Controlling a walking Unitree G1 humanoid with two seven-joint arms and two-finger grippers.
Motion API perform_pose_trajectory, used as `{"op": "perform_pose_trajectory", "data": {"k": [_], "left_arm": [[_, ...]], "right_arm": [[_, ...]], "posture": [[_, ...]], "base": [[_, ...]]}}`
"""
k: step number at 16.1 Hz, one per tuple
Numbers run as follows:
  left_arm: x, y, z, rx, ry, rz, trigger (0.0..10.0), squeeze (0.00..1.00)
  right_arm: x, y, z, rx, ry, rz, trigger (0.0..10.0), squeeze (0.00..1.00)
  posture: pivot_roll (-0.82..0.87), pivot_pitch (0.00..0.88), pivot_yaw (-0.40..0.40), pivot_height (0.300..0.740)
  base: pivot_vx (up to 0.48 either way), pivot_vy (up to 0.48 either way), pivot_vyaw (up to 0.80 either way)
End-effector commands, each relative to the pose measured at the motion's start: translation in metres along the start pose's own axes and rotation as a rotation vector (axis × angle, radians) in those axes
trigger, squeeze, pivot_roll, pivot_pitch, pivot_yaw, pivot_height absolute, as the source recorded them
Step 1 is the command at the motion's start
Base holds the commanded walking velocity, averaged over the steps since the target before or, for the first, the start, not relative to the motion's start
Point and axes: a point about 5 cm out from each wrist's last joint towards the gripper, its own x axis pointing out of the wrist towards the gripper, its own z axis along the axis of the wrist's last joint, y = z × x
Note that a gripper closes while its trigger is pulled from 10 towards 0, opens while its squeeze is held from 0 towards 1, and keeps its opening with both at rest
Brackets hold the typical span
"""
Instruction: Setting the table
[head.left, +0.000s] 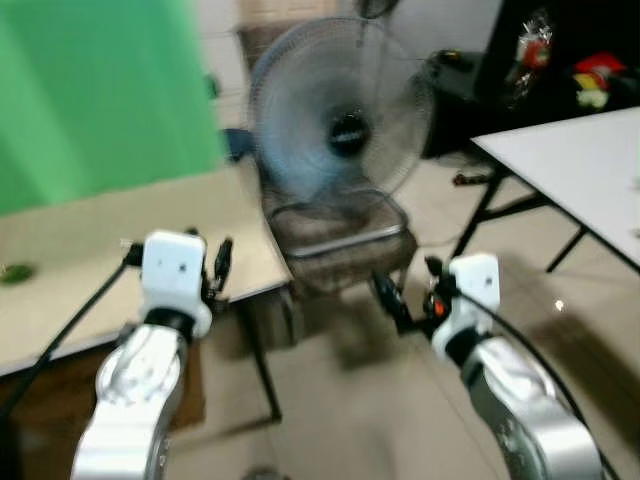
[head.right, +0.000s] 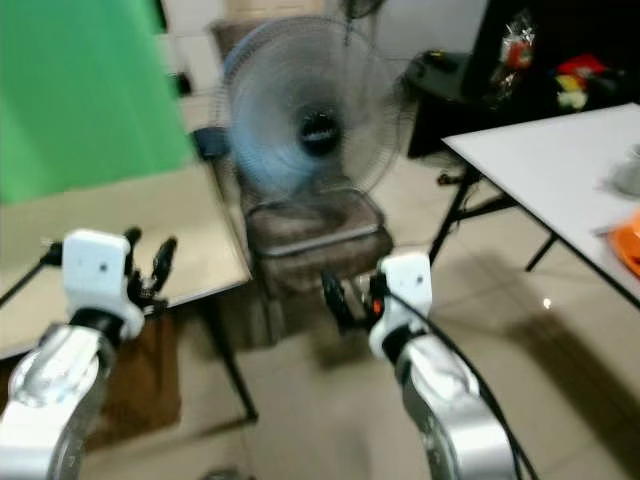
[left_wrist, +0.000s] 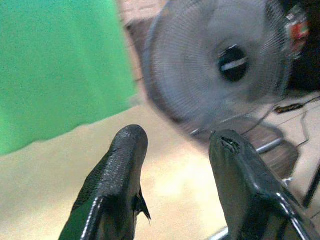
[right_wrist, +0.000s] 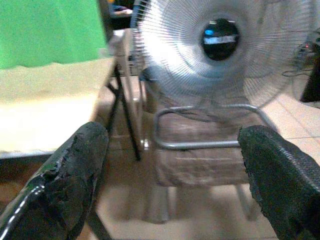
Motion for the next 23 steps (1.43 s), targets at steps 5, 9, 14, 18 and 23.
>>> {"op": "perform_pose_trajectory", "data": {"k": [5,9,14,18,23], "left_arm": [[0.001,-0.001,-0.001,0.012,0.006,-0.016,10.0,0.00],[0.003,0.001,0.002,-0.001,-0.012,-0.007,10.0,0.00],[0.005,0.005,0.002,0.010,-0.017,-0.010,10.0,0.00],[0.013,0.008,0.005,0.020,-0.029,-0.019,10.0,0.00],[0.016,0.007,0.003,0.028,-0.027,-0.044,10.0,0.00]], "right_arm": [[-0.002,-0.003,0.002,-0.016,-0.009,-0.021,10.0,0.00],[-0.001,-0.001,0.007,-0.010,-0.036,0.006,10.0,0.00],[0.003,0.000,0.008,-0.008,-0.050,0.006,10.0,0.00],[0.003,-0.002,0.008,0.005,-0.055,-0.022,10.0,0.00],[0.002,-0.003,0.005,0.006,-0.052,-0.034,10.0,0.00]], "posture": [[0.08,0.000,0.022,0.740],[0.09,0.000,0.012,0.740],[0.09,0.000,0.013,0.740],[0.08,0.000,0.029,0.740],[0.07,0.000,0.043,0.740]], "base": [[0.000,0.290,0.00],[0.000,0.289,0.00],[0.000,0.289,0.00],[0.000,0.293,0.00],[0.000,0.309,0.00]]}}
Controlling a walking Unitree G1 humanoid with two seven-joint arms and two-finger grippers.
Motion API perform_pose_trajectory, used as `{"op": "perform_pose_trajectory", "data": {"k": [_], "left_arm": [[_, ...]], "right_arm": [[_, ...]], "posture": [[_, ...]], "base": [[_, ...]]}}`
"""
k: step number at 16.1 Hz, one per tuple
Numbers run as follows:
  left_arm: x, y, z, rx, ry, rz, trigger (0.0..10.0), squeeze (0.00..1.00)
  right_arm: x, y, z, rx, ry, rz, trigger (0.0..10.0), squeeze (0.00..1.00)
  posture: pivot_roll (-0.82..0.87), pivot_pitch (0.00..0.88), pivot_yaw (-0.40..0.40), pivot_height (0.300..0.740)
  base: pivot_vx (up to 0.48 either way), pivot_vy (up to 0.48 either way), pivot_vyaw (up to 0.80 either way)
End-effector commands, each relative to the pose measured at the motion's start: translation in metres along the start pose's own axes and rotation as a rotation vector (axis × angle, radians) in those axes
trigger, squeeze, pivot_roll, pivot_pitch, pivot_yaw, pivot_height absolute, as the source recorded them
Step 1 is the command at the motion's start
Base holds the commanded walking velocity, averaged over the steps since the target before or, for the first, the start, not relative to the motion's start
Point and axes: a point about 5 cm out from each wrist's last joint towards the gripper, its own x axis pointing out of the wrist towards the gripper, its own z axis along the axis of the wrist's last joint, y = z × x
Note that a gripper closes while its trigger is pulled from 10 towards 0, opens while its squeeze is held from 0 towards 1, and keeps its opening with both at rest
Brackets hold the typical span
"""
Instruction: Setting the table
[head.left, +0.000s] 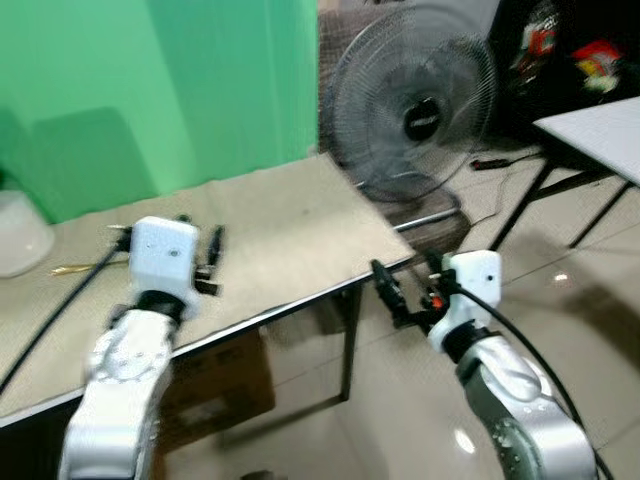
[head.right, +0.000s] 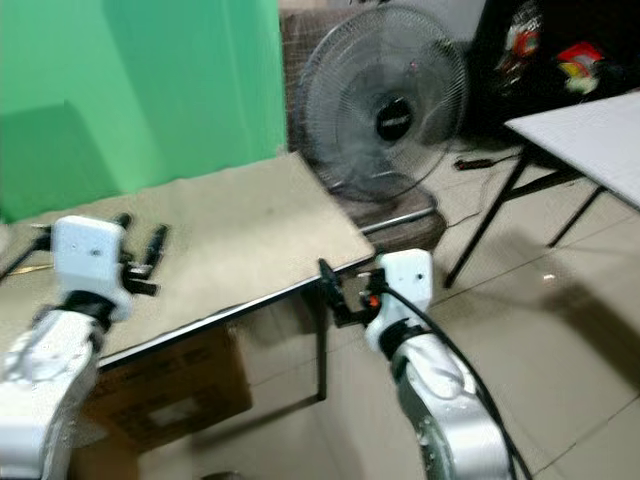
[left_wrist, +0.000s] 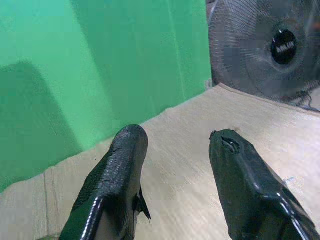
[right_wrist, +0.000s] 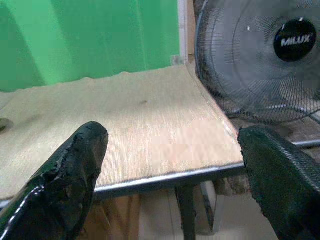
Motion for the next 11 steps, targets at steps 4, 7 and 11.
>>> {"op": "perform_pose_trajectory", "data": {"k": [4,7,11], "left_arm": [[0.003,0.012,0.001,0.020,-0.002,0.013,10.0,0.00],[0.008,0.016,0.008,0.028,-0.029,0.016,10.0,0.00],[0.008,0.016,0.008,0.028,-0.029,0.016,10.0,0.00]], "right_arm": [[-0.001,0.001,0.003,0.008,-0.015,0.003,10.0,0.00],[-0.001,-0.001,0.004,0.030,-0.018,-0.009,10.0,0.00],[-0.001,-0.001,0.004,0.030,-0.018,-0.009,10.0,0.00]], "posture": [[0.07,0.000,0.044,0.740],[0.08,0.000,0.042,0.740],[0.08,0.000,0.042,0.740]], "base": [[0.000,0.338,0.00],[0.000,0.344,-0.50],[0.000,0.349,-0.80]]}}
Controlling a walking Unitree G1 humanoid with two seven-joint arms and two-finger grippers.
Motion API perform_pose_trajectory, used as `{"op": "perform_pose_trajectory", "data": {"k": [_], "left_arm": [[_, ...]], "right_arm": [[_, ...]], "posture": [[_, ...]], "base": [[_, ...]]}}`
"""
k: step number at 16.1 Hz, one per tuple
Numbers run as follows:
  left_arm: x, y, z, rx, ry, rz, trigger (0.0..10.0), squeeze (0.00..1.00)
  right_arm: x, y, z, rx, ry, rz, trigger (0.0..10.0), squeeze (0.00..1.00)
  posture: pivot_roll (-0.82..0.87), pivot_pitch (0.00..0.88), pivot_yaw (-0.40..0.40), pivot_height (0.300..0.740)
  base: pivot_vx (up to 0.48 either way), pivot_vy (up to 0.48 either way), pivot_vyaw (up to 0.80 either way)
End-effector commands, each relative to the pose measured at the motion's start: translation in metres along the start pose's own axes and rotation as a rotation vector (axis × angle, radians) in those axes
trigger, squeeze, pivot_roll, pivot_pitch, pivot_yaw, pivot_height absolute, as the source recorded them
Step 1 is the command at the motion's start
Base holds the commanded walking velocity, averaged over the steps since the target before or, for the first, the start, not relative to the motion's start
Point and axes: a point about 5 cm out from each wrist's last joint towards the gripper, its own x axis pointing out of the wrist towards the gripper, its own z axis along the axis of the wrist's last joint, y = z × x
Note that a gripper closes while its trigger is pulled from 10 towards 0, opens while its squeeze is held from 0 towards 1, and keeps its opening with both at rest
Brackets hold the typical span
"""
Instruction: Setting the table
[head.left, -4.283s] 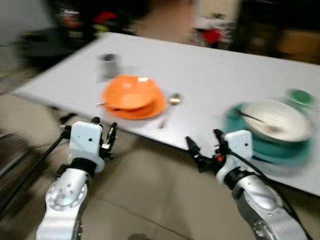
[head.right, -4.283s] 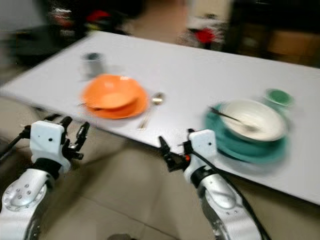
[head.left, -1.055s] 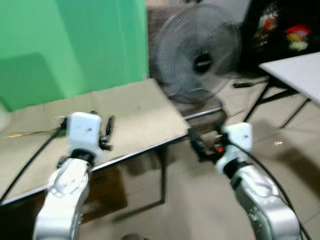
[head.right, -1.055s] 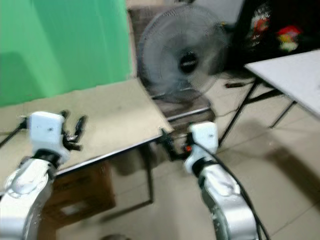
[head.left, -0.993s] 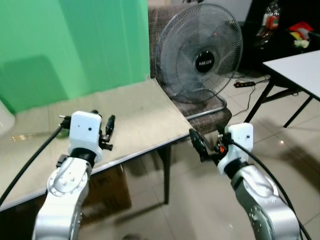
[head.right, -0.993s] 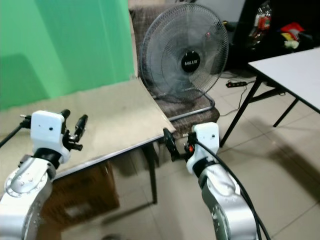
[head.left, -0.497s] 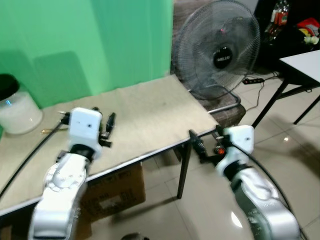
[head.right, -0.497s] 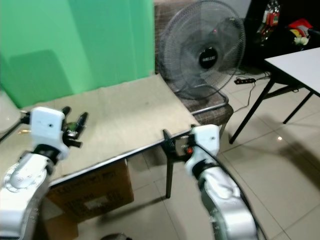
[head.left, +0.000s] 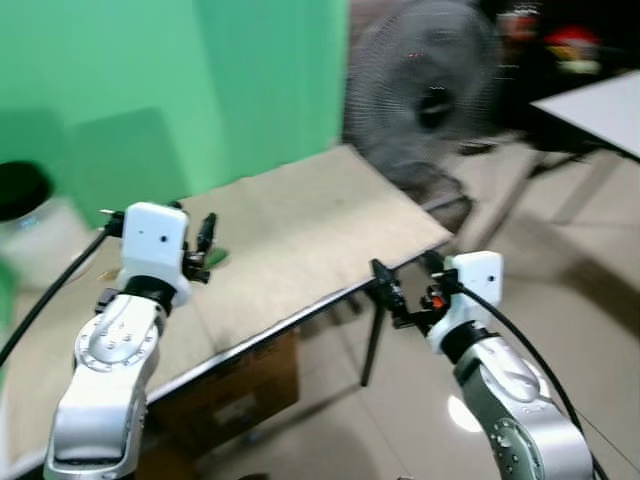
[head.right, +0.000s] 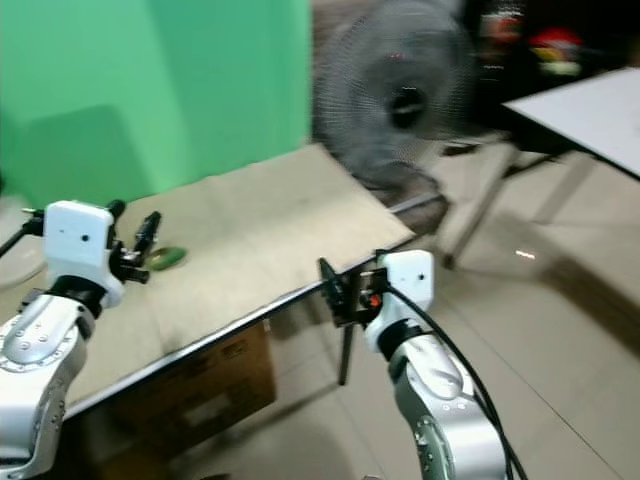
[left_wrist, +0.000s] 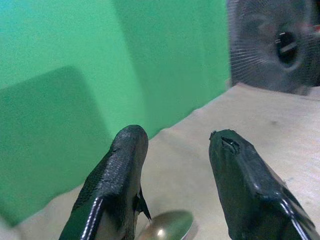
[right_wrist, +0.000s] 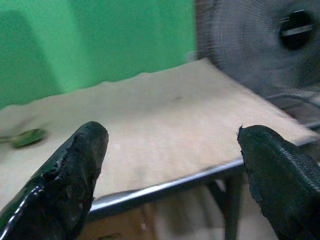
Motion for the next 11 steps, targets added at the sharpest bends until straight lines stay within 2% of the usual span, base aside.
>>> {"op": "perform_pose_trajectory", "data": {"k": [1,11], "left_arm": [[0.0013,-0.0045,0.0034,-0.001,-0.012,-0.019,10.0,0.00],[0.0013,-0.0045,0.0034,-0.001,-0.012,-0.019,10.0,0.00]], "right_arm": [[-0.0017,-0.0056,0.0037,-0.013,-0.010,-0.024,10.0,0.00],[-0.0017,-0.0056,0.0037,-0.013,-0.010,-0.024,10.0,0.00]], "posture": [[0.08,0.000,0.042,0.740],[0.08,0.000,0.042,0.740]], "base": [[0.000,0.349,-0.80],[0.000,0.349,-0.80]]}}
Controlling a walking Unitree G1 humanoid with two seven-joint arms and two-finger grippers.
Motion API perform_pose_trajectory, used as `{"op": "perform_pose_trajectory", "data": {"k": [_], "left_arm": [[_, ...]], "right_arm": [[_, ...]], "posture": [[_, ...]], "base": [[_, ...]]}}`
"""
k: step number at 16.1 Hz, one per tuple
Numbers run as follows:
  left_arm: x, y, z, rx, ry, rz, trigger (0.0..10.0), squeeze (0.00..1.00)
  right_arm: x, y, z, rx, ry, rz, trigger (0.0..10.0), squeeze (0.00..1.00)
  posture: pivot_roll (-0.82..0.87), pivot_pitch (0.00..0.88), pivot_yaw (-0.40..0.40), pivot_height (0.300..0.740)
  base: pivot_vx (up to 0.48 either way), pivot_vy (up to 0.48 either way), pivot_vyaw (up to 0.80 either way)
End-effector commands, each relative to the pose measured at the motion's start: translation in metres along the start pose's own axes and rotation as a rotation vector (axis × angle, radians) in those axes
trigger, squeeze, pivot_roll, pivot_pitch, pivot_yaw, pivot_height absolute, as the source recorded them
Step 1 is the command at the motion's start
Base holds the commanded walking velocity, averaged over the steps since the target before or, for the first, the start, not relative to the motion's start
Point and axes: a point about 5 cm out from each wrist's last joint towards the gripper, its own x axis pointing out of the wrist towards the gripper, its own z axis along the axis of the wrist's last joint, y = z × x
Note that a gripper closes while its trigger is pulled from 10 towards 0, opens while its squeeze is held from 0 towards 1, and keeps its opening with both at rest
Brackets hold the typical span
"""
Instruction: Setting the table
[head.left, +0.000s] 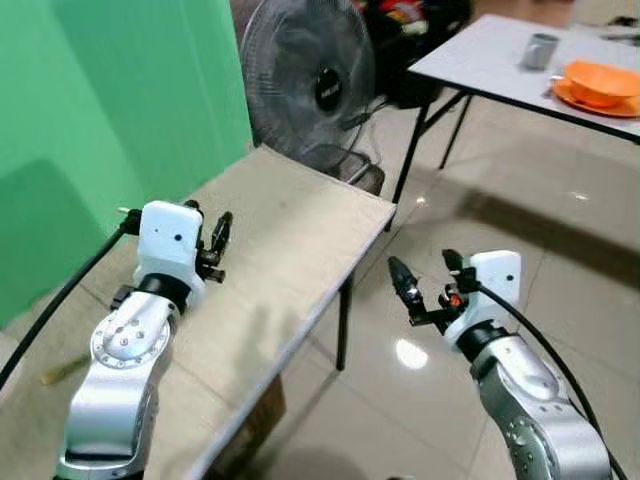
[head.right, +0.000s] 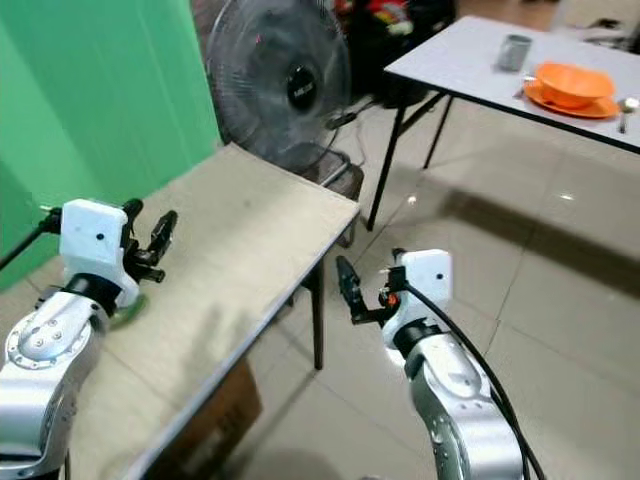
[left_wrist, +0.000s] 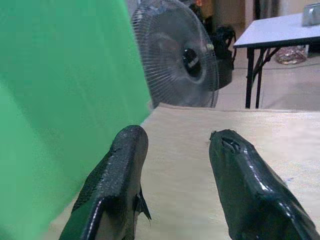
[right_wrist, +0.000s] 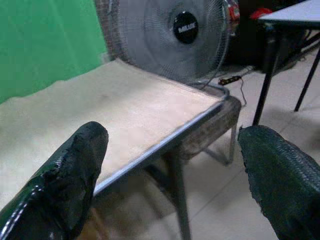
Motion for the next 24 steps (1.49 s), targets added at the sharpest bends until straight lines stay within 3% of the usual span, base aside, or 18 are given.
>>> {"op": "perform_pose_trajectory", "data": {"k": [1,2,3,4,5,6,7,9,11,14,16,17,18,19,20,21,24], "left_arm": [[-0.001,0.004,0.001,0.008,-0.002,0.013,10.0,0.00],[0.000,0.004,0.001,0.009,-0.002,0.012,10.0,0.00],[0.019,0.044,-0.011,0.225,0.138,-0.255,10.0,1.00],[0.021,0.074,-0.010,0.304,0.236,-0.364,10.0,1.00],[0.018,0.076,-0.005,0.297,0.231,-0.387,10.0,1.00],[0.018,0.069,0.002,0.244,0.188,-0.371,10.0,0.69],[0.016,0.060,0.006,0.191,0.148,-0.364,10.0,0.00],[0.012,0.036,0.012,0.066,0.053,-0.339,10.0,0.00],[0.004,0.017,0.008,-0.019,0.030,-0.400,10.0,0.00],[-0.006,0.007,-0.005,0.041,0.107,-0.464,10.0,0.00],[-0.013,0.009,-0.012,0.139,0.221,-0.541,10.0,0.00],[-0.016,0.013,-0.014,0.193,0.276,-0.582,10.0,0.14],[-0.019,0.018,-0.014,0.231,0.330,-0.621,10.0,1.00],[-0.020,0.020,-0.013,0.243,0.355,-0.637,10.0,1.00],[-0.027,0.027,-0.011,0.274,0.469,-0.698,10.0,1.00],[-0.030,0.031,-0.011,0.292,0.517,-0.706,10.0,1.00],[-0.032,0.048,-0.017,0.293,0.664,-0.660,10.0,1.00]], "right_arm": [[0.001,0.005,0.003,-0.001,-0.013,0.019,10.0,0.00],[0.001,0.005,0.003,0.001,-0.012,0.019,10.0,0.00],[0.004,-0.004,0.014,-0.077,0.012,0.166,10.0,0.00],[0.003,-0.007,0.019,-0.136,0.035,0.261,10.0,0.00],[0.000,-0.008,0.018,-0.155,0.043,0.279,10.0,0.00],[-0.002,-0.009,0.018,-0.147,0.037,0.266,10.0,0.00],[-0.003,-0.010,0.018,-0.136,0.033,0.254,10.0,0.00],[-0.006,-0.009,0.016,-0.119,0.034,0.246,10.0,0.00],[-0.009,-0.007,0.015,-0.100,0.044,0.267,10.0,0.00],[-0.011,-0.005,0.013,-0.099,0.060,0.303,10.0,0.00],[-0.012,-0.003,0.011,-0.127,0.100,0.367,10.0,0.00],[-0.013,-0.002,0.009,-0.151,0.126,0.404,10.0,0.00],[-0.015,-0.001,0.007,-0.174,0.150,0.441,10.0,0.00],[-0.016,-0.001,0.007,-0.178,0.158,0.457,10.0,0.00],[-0.019,0.000,0.005,-0.189,0.190,0.506,10.0,0.00],[-0.020,0.000,0.004,-0.194,0.202,0.522,10.0,0.00],[-0.026,0.004,0.000,-0.193,0.247,0.587,10.0,0.00]], "posture": [[0.08,0.000,0.042,0.740],[0.07,0.000,0.044,0.740],[0.07,0.004,0.046,0.740],[0.07,0.011,0.053,0.740],[0.07,0.015,0.058,0.740],[0.08,0.017,0.058,0.740],[0.08,0.020,0.059,0.740],[0.08,0.021,0.059,0.740],[0.08,0.022,0.050,0.740],[0.08,0.020,0.044,0.740],[0.08,0.017,0.040,0.740],[0.09,0.013,0.039,0.740],[0.09,0.011,0.037,0.740],[0.09,0.011,0.037,0.740],[0.09,0.006,0.037,0.740],[0.09,0.004,0.038,0.740],[0.08,0.002,0.046,0.740]], "base": [[0.000,0.349,-0.80],[0.000,0.356,-0.80],[0.000,0.000,0.00],[0.000,0.000,0.00],[0.000,0.000,0.00],[0.000,0.000,0.00],[0.000,0.000,0.00],[0.000,0.000,0.00],[0.000,0.000,0.00],[0.000,0.000,0.00],[0.000,0.000,0.00],[0.000,0.000,0.00],[0.000,0.000,0.00],[0.000,0.000,0.00],[0.000,0.000,0.00],[0.000,0.000,0.00],[0.000,0.000,0.00]]}}
